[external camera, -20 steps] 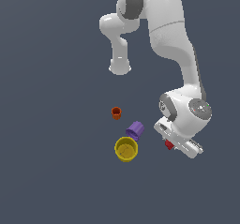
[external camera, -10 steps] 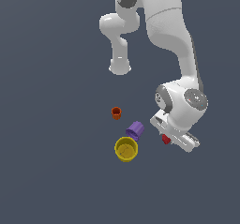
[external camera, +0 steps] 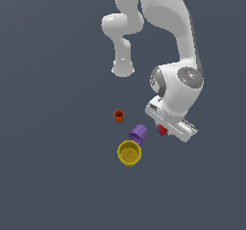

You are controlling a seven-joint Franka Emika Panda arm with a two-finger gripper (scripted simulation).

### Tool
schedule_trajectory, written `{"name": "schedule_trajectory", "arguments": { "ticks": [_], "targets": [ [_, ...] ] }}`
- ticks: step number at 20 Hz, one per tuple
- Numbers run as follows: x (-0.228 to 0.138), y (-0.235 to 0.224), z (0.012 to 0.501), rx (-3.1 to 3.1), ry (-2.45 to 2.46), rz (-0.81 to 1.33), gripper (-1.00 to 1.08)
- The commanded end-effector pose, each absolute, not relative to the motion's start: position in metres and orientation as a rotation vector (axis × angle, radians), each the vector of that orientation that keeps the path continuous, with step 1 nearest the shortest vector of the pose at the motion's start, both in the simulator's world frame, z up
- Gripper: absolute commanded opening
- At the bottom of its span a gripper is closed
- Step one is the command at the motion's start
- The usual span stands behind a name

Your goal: Pick up a designated object from a clutter of objects.

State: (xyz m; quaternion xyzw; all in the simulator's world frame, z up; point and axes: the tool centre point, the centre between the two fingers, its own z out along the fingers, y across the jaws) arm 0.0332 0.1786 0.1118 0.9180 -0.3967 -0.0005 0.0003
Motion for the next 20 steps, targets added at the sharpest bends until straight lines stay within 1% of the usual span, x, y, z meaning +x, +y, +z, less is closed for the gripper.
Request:
{"name": "schedule_trajectory", "arguments": {
  "ticks": [1, 20],
  "targets": [
    [0.023, 0.166, 0.129, 2.884, -1.246, -0.001, -1.00],
    [-0.052, 0.066, 0.266, 2.886, -1.247, -0.003, -1.00]
  ]
}}
